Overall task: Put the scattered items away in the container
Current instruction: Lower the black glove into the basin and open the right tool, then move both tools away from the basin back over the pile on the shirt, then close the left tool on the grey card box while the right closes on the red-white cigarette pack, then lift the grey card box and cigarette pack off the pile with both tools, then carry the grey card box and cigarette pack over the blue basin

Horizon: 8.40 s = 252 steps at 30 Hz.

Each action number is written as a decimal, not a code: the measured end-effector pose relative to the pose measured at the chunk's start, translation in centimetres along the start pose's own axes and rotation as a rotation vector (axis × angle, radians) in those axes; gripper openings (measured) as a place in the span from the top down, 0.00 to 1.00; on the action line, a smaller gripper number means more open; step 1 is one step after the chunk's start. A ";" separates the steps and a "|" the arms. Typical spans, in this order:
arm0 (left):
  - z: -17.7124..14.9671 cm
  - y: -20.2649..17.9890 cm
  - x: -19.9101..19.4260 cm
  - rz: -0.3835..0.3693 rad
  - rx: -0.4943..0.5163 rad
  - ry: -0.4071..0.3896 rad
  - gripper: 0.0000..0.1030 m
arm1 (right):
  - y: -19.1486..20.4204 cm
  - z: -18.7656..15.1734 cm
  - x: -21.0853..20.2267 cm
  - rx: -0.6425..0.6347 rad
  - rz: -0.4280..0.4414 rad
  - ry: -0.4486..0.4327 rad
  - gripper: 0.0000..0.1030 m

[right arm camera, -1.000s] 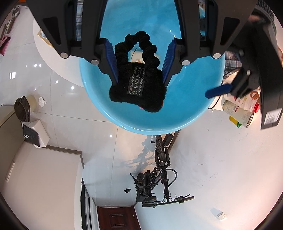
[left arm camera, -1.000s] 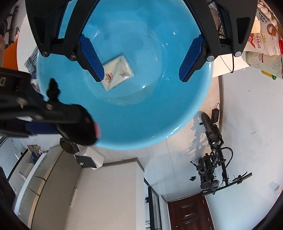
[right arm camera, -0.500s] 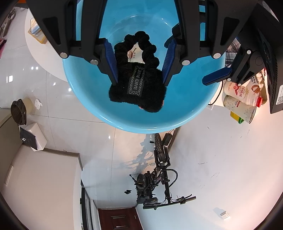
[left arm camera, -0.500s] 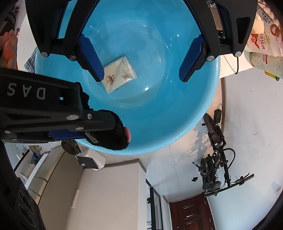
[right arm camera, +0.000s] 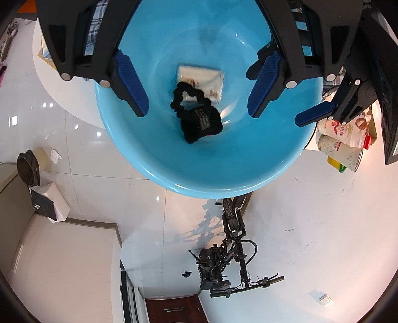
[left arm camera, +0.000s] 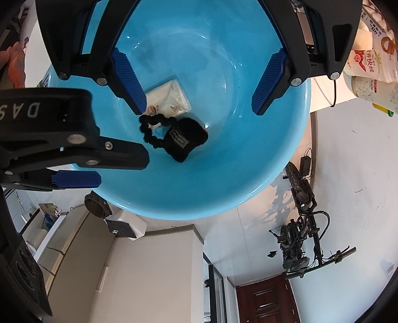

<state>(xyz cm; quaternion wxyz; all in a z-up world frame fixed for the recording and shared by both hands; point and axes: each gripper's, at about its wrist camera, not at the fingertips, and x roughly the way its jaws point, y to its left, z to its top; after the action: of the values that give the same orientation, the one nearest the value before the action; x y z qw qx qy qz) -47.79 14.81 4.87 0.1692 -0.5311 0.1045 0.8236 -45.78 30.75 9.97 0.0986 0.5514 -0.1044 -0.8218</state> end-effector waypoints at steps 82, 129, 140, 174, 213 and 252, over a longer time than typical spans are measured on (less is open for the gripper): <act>-22.5 0.0 -9.5 -0.034 0.132 0.025 0.14 | 6.0 -22.5 -6.7 -0.362 0.015 0.124 0.21; -38.3 -3.8 -6.5 -0.027 0.248 0.110 0.14 | 8.7 -38.6 -2.7 -0.388 0.249 0.175 0.21; -38.4 -3.6 -5.4 -0.029 0.268 0.121 0.14 | 9.5 -39.5 -1.7 -0.387 0.156 0.174 0.21; -39.3 -2.4 -6.0 -0.045 0.229 0.091 0.35 | 11.2 -40.6 -1.4 -0.410 -0.024 0.066 0.07; -38.3 -4.1 -7.7 -0.041 0.266 0.045 0.35 | 10.0 -40.3 -5.1 -0.458 0.008 -0.027 0.15; -33.9 -7.2 -9.3 -0.002 0.335 0.011 0.35 | 8.1 -37.2 -7.6 -0.471 -0.030 -0.074 0.15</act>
<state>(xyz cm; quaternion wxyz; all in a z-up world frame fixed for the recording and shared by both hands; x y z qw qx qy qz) -12.99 7.95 -0.70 0.2555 -0.5002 0.2410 0.7914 -8.07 22.73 5.22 0.2082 0.4842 0.0948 -0.8445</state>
